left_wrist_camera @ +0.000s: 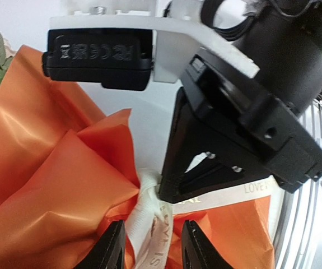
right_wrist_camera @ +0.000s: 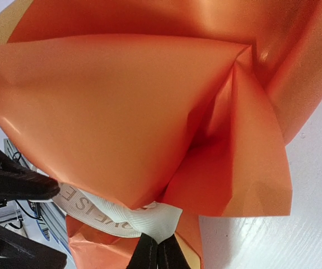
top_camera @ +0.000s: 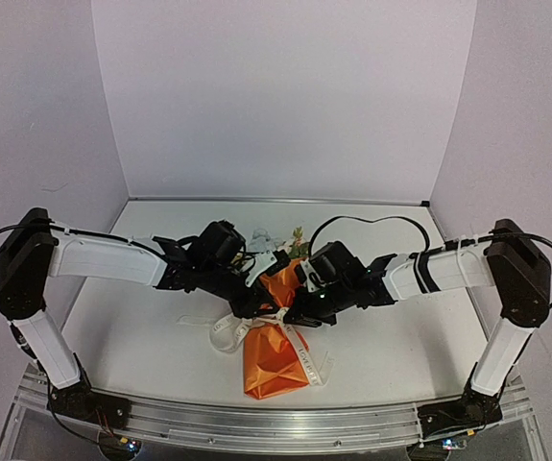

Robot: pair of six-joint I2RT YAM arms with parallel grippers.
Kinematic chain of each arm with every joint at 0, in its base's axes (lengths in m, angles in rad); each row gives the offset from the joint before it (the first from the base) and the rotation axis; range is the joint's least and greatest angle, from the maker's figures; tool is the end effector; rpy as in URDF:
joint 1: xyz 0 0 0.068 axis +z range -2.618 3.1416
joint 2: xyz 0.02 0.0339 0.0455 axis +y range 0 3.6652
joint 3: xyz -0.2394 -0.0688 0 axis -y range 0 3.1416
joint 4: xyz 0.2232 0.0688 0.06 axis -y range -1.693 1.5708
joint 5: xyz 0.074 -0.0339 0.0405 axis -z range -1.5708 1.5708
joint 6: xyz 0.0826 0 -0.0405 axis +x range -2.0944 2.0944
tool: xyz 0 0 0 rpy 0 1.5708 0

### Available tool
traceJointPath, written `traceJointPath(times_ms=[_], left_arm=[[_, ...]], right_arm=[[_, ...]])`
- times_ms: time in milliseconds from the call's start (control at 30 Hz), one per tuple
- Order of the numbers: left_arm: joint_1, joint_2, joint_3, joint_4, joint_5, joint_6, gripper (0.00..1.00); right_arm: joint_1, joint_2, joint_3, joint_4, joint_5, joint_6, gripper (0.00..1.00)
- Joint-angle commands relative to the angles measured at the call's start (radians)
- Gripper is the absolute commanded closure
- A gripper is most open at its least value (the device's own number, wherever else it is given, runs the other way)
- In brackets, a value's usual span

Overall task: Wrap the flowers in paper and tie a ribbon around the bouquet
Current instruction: Cross the half-tied ribbon over the folded bouquet.

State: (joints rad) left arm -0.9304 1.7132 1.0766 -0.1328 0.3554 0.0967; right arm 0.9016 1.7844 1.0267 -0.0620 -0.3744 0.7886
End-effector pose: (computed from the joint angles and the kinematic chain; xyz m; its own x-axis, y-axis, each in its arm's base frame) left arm 0.2028 -0.3202 0.1607 -0.3268 0.5900 -0.7383 0.9370 0.3042 -0.1716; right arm 0.2102 0.3145 0.1274 -0.9473 -0.1334 -0.2914 -0.3020 0.6757 0.6725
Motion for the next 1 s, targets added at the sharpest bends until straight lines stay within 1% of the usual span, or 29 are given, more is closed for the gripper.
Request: traceJointPath(times_ms=[0,200,333,467,567,600,800,967], left_arm=[[0.002,0.029,0.061,-0.049,-0.059,0.015,0.64],[0.002,0.068,0.092,-0.075,-0.077,0.026,0.61],[0.002,0.092,0.113,-0.09,-0.077,0.036,0.63],[0.002,0.088,0.112,-0.078,-0.062,0.04,0.71],[0.001,0.081,0.114,-0.068,-0.046,0.042,0.83],[0.002,0.079,0.113,-0.066,-0.04,0.044,0.86],[0.002,0.043,0.084,-0.036,-0.003,0.048,0.94],[0.002,-0.005,0.043,0.0,0.004,0.048,0.98]], right_arm=[[-0.004,0.009,0.033,0.008,0.014,0.002,1.0],[-0.004,0.01,0.036,0.009,0.011,0.004,1.0],[-0.004,0.012,0.035,0.008,0.012,0.005,1.0],[-0.004,0.013,0.033,0.01,0.012,0.005,1.0],[-0.004,0.016,0.035,0.01,0.009,0.007,1.0],[-0.004,0.017,0.035,0.01,0.009,0.008,1.0],[-0.004,0.015,0.032,0.01,0.012,0.008,1.0],[-0.004,0.014,0.029,0.011,0.015,0.01,1.0]])
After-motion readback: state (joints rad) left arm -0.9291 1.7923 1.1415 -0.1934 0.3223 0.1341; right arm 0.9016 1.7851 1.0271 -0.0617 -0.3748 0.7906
